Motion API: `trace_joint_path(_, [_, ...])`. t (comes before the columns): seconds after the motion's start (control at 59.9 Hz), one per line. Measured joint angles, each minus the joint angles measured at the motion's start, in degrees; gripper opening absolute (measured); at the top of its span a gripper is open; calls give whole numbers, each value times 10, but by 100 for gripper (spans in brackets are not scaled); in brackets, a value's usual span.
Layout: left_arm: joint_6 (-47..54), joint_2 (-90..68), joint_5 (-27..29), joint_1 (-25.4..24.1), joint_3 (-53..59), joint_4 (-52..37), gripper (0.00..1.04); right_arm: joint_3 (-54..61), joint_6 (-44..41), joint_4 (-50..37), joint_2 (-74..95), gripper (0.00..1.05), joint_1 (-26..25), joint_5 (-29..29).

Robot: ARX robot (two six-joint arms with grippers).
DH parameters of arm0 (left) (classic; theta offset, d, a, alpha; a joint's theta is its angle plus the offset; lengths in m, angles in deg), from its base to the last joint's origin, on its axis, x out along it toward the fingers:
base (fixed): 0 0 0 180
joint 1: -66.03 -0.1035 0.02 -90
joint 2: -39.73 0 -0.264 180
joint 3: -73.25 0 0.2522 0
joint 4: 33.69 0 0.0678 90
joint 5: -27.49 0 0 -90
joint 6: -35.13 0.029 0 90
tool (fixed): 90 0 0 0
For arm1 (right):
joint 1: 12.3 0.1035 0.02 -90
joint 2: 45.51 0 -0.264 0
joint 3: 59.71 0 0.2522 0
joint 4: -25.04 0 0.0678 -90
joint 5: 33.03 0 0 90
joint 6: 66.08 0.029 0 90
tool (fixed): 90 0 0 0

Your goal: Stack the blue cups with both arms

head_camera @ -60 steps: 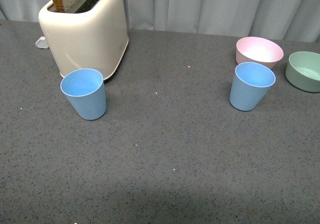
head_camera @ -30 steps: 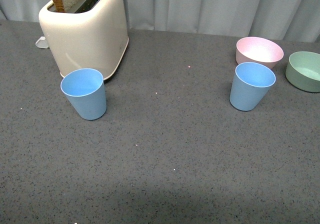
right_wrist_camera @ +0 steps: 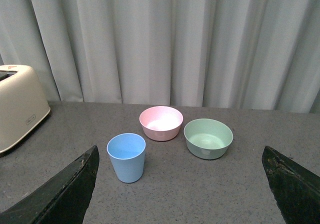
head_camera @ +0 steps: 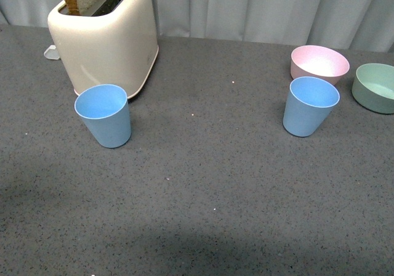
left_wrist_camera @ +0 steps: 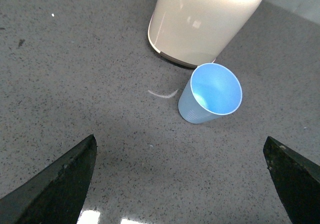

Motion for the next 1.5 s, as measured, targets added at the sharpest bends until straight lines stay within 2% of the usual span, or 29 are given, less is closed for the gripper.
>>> trace_joint_path(0.184, [-20, -215, -31, 0, -134, 19, 98, 0, 0, 0, 0, 95, 0, 0])
trace_joint_path(0.334, [-24, -325, -38, 13, -221, 58, 98, 0, 0, 0, 0, 95, 0, 0])
trace_joint_path(0.601, [-55, -457, -42, 21, -347, 128, 98, 0, 0, 0, 0, 95, 0, 0])
trace_joint_path(0.885, [-75, -531, -45, 17, -405, 173, 98, 0, 0, 0, 0, 95, 0, 0])
trace_joint_path(1.053, [-84, -550, -48, 20, -413, 185, 73, 0, 0, 0, 0, 95, 0, 0])
trace_joint_path(1.169, [-98, -559, -49, 24, -414, 190, 48, 0, 0, 0, 0, 95, 0, 0])
trace_joint_path(1.353, [-107, -559, -53, 27, -415, 194, 20, 0, 0, 0, 0, 95, 0, 0])
trace_joint_path(1.437, [-110, -558, -53, 28, -415, 196, 7, 0, 0, 0, 0, 95, 0, 0])
trace_joint_path(1.504, [-113, -556, -54, 31, -415, 198, 4, 0, 0, 0, 0, 95, 0, 0])
